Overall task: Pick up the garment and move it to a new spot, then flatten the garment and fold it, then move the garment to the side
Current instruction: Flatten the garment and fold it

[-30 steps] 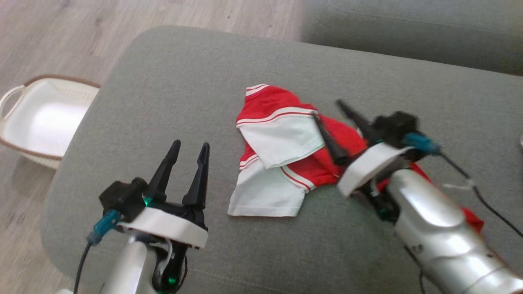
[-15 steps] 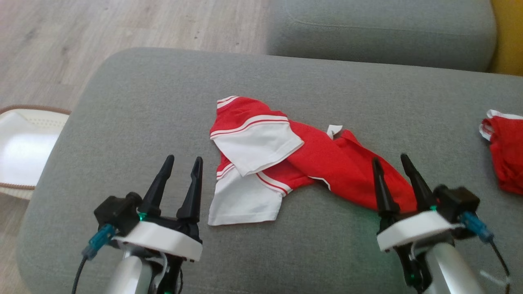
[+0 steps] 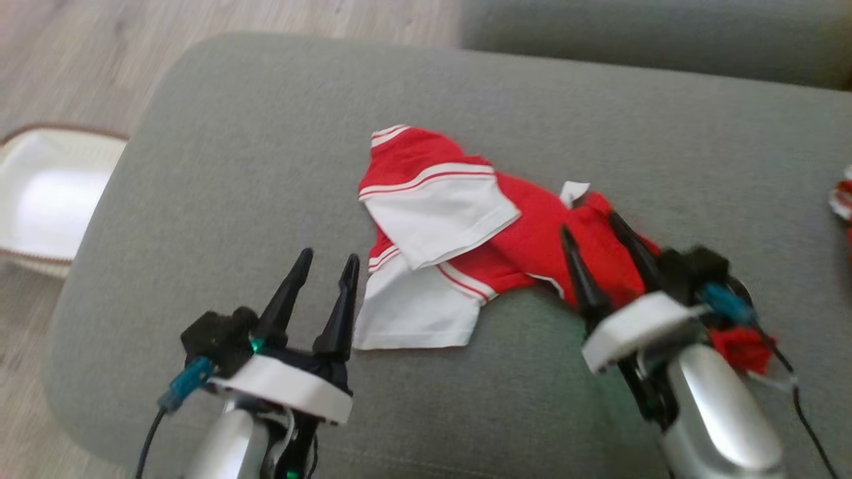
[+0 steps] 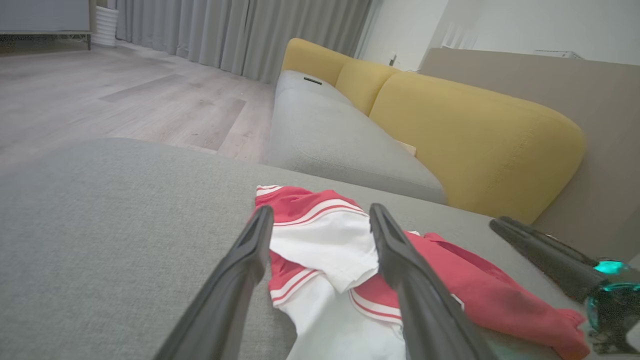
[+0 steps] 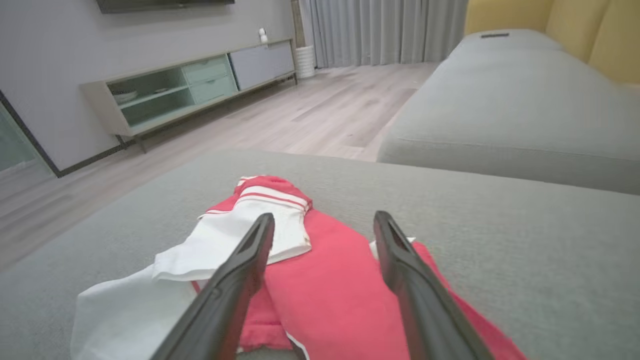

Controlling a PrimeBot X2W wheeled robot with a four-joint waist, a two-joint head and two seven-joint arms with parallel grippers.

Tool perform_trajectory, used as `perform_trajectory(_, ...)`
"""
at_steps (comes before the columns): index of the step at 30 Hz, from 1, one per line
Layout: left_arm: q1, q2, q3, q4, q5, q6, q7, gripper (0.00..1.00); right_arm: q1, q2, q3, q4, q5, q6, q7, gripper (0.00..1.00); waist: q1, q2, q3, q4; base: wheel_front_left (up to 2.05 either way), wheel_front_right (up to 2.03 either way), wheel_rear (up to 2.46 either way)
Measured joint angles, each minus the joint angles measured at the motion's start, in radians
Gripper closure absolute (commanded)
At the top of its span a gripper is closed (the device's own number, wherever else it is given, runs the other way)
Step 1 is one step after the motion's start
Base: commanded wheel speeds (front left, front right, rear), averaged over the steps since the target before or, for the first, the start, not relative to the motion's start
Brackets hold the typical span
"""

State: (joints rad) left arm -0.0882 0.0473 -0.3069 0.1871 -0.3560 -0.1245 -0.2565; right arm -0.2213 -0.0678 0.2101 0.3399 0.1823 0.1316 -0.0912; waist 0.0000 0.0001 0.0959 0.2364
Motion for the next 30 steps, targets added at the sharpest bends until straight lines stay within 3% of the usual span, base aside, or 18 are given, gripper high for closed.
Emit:
perform_trajectory(10, -0.063, -0.002, -0.048, 0.005, -0.043, 0.000, 0.000, 0.00, -0.204, -0.055, 0.098, 0.214, 0.105, 0.000, 0.123, 0.00, 0.0000, 0.0000, 0.087, 0.112, 0.00, 0.00, 0.00)
perform_trajectory(21, -0.066, -0.002, -0.070, 0.014, -0.052, 0.000, 0.000, 0.00, -0.310, -0.072, 0.147, 0.392, 0.229, 0.000, 0.144, 0.00, 0.0001, 0.0000, 0.124, 0.197, 0.00, 0.00, 0.00)
perform_trajectory(22, -0.066, -0.002, -0.071, 0.014, -0.052, 0.000, 0.000, 0.00, -0.314, -0.072, 0.157, 0.398, 0.238, 0.000, 0.139, 0.73, 0.0000, 0.0000, 0.123, 0.198, 0.00, 0.00, 0.00)
perform_trajectory(23, -0.067, -0.002, -0.071, 0.015, -0.052, 0.000, 0.000, 0.00, -0.319, -0.073, 0.166, 0.404, 0.243, 0.000, 0.128, 1.00, 0.0001, 0.0000, 0.122, 0.198, 0.00, 0.00, 0.00)
perform_trajectory(30, -0.066, -0.002, -0.068, 0.034, -0.050, 0.000, 0.000, 0.00, -0.355, -0.074, 0.164, 0.409, 0.292, 0.000, 0.035, 1.00, 0.0000, 0.0000, 0.082, 0.184, 0.00, 0.00, 0.00)
